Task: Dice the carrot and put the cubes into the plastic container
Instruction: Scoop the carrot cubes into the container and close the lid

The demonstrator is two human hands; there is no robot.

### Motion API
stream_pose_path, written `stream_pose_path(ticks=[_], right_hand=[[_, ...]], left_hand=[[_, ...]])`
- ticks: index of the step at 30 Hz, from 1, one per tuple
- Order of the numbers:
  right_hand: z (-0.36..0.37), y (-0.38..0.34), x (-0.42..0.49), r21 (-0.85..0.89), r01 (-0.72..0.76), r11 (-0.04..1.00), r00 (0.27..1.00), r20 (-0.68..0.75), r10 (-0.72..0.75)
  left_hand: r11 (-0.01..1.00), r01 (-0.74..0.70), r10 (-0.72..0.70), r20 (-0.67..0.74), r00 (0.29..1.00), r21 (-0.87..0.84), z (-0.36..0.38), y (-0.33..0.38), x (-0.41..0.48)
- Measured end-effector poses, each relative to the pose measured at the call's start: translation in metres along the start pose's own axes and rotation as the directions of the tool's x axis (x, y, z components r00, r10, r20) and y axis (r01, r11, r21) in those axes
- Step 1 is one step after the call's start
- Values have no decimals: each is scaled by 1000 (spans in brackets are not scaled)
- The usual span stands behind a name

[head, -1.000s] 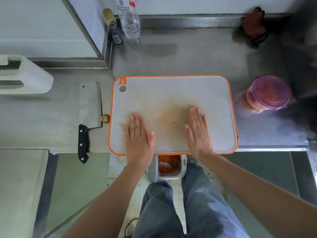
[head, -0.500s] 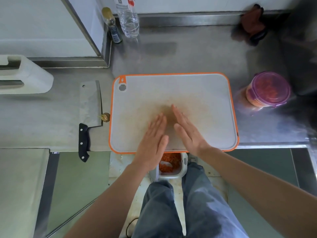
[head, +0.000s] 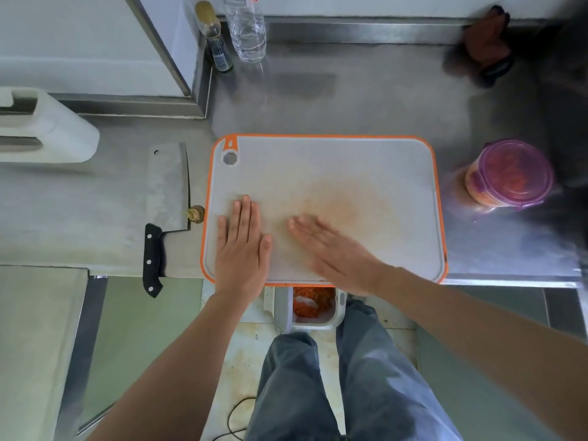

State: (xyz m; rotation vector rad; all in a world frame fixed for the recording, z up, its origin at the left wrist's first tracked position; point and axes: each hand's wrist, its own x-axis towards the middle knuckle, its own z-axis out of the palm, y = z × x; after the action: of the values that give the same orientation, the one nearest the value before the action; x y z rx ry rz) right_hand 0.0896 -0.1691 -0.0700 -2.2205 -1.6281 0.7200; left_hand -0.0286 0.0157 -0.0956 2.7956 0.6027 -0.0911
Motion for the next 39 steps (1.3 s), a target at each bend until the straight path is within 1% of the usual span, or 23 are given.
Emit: stream_pose_path(ticks=[1, 2, 3, 4, 5, 6, 7, 8, 9, 10, 11, 12, 13, 15, 16, 18, 21, 31, 35, 37, 39], right_hand=[[-2, -4, -7, 79, 6, 997, 1000, -15, -5], [-4, -3, -11, 148, -9, 989, 997, -68, 19], [-6, 2, -14, 180, -50, 982, 985, -153, 78], [-6, 7, -15, 187, -126, 974, 956, -240, 170], [-7, 13, -15, 194, -233, 953, 913, -295, 283], [-6, 17, -14, 192, -342, 920, 871, -302, 387], [-4, 17, -13, 143, -411, 900, 857, -278, 435], [1, 12, -12, 65, -413, 909, 876, -245, 415], [8, 7, -11, 2, -352, 936, 913, -217, 344], [13, 1, -9, -22, -270, 963, 944, -201, 260], [16, -5, -8, -15, -219, 976, 956, -203, 212], [17, -8, -8, -1, -219, 976, 951, -225, 214], [18, -7, -8, 5, -269, 963, 930, -256, 262], [18, 0, -13, -26, -427, 904, 871, -281, 403], [19, 4, -17, -80, -475, 876, 856, -272, 439], [21, 10, -22, -187, -493, 850, 861, -244, 445], [19, 13, -23, -222, -495, 840, 864, -229, 448], [6, 37, -54, -235, -526, 817, 849, -209, 486], [-6, 60, -70, -249, -569, 784, 821, -223, 525], [-13, 73, -77, -218, -607, 764, 794, -214, 569], [-20, 82, -82, -131, -611, 780, 787, -205, 582]], left_hand=[[1000, -3, 3, 0, 1000, 4, 0, 0, 0], [1000, -6, 6, 2, 1000, 4, 0, 0, 0], [1000, -10, 10, 5, 1000, 5, 0, 0, -1], [1000, -14, 14, 12, 1000, 6, -1, -1, 0], [1000, -14, 14, 20, 1000, 5, -1, -1, 0], [1000, -12, 12, 26, 1000, -4, -3, -1, 1], [1000, -11, 12, 36, 999, -22, -4, -1, 1], [999, -12, 14, 53, 999, -45, -6, -1, 1], [997, -14, 19, 67, 998, -71, -8, -1, 1], [996, -19, 25, 67, 997, -92, -10, -2, 1], [996, -21, 25, 49, 998, -85, -12, -5, 0], [999, -10, 10, 17, 1000, -43, -13, -8, -2], [1000, 24, -24, -18, 1000, 14, -14, -12, -4], [988, 140, -136, -56, 989, 67, -13, -16, -10], [980, 190, -187, -48, 981, 59, -12, -16, -13], [970, 241, -241, -18, 970, 27, -11, -12, -15], [964, 266, -267, -15, 964, -14, -12, -4, -11], [974, 168, -173, -25, 985, -152, -9, 31, -9], [971, 106, -103, 25, 994, -213, -10, 55, 0], [966, 73, -61, 55, 997, -248, -12, 64, 7], [957, 74, -59, 61, 996, -281, -14, 68, 13]])
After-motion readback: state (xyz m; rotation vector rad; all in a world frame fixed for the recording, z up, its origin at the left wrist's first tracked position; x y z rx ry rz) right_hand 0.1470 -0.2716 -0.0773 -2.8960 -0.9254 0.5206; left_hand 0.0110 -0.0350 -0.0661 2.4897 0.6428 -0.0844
